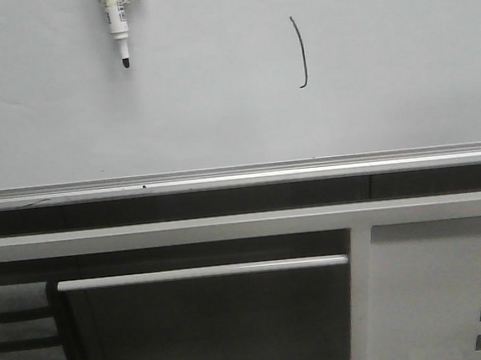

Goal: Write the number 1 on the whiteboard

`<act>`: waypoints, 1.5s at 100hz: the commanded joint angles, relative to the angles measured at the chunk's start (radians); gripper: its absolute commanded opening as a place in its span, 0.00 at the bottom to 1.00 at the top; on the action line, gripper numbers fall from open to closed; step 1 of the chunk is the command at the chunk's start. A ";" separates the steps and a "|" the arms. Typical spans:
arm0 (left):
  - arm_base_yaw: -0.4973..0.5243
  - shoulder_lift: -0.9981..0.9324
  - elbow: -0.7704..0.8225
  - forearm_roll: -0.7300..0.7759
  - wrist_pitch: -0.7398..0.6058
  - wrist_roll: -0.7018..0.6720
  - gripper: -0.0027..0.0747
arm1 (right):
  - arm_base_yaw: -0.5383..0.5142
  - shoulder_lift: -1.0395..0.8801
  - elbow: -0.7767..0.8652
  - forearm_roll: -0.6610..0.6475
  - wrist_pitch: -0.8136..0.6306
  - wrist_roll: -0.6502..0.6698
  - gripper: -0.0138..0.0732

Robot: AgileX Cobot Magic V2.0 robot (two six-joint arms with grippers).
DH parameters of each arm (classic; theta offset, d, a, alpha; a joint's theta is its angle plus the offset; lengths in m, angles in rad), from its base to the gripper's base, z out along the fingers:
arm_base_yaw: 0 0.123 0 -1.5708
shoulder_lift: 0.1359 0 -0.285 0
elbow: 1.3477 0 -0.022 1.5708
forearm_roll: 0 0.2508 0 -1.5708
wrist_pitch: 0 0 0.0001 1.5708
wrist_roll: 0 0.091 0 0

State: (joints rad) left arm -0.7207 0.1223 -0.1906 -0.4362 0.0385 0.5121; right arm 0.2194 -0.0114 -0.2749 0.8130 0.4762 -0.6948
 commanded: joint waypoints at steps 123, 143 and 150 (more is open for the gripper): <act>0.458 -0.149 0.235 0.353 -0.028 -0.524 0.01 | -0.003 0.004 -0.024 0.020 -0.046 -0.004 0.10; 0.458 -0.149 0.235 0.353 -0.028 -0.524 0.01 | -0.003 0.004 -0.023 -0.005 -0.074 -0.004 0.10; 0.458 -0.149 0.235 0.353 -0.028 -0.524 0.01 | -0.003 0.004 -0.004 -0.080 -0.119 0.007 0.10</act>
State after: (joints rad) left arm -0.2586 -0.0032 0.0044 -0.0767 0.0887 0.0000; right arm 0.2194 -0.0114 -0.2702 0.7867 0.4626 -0.6948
